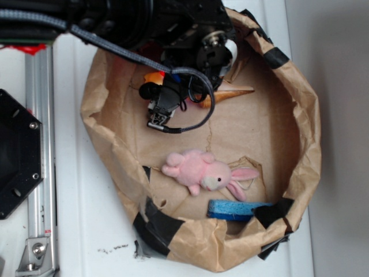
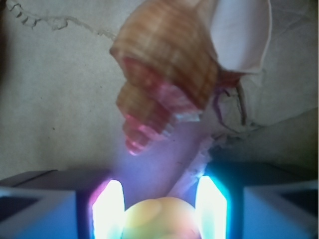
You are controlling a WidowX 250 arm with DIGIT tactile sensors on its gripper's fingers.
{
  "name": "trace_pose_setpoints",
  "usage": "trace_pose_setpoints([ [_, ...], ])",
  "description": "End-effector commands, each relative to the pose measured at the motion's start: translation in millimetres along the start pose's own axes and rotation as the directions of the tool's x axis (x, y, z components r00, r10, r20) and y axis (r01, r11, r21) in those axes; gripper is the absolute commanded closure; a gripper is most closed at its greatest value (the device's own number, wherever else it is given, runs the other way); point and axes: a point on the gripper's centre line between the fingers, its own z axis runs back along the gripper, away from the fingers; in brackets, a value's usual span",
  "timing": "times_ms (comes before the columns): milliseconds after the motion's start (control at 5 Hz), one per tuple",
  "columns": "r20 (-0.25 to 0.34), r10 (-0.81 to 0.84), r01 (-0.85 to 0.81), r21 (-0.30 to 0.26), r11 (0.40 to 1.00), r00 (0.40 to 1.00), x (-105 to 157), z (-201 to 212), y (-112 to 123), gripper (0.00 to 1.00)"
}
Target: Grab the yellow duck.
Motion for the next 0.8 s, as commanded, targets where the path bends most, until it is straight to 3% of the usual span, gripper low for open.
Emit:
trace_pose_setpoints([
  [0,-0.01,-0.013,0.013,0.024,1.0,1.0,1.7,-0.3,3.8,1.0],
  [200,-0.005,-0.011,0.011,0.028,1.0,1.0,0.8,0.6,5.2,1.0],
  [400,0.115,0.031,-0.041,0.084,0.996,0.993,8.4,50.9,-5.9,1.0],
  [600,0.315,0.14,-0.174,0.082,0.981,0.939,27.6,102.6,-26.4,1.0],
])
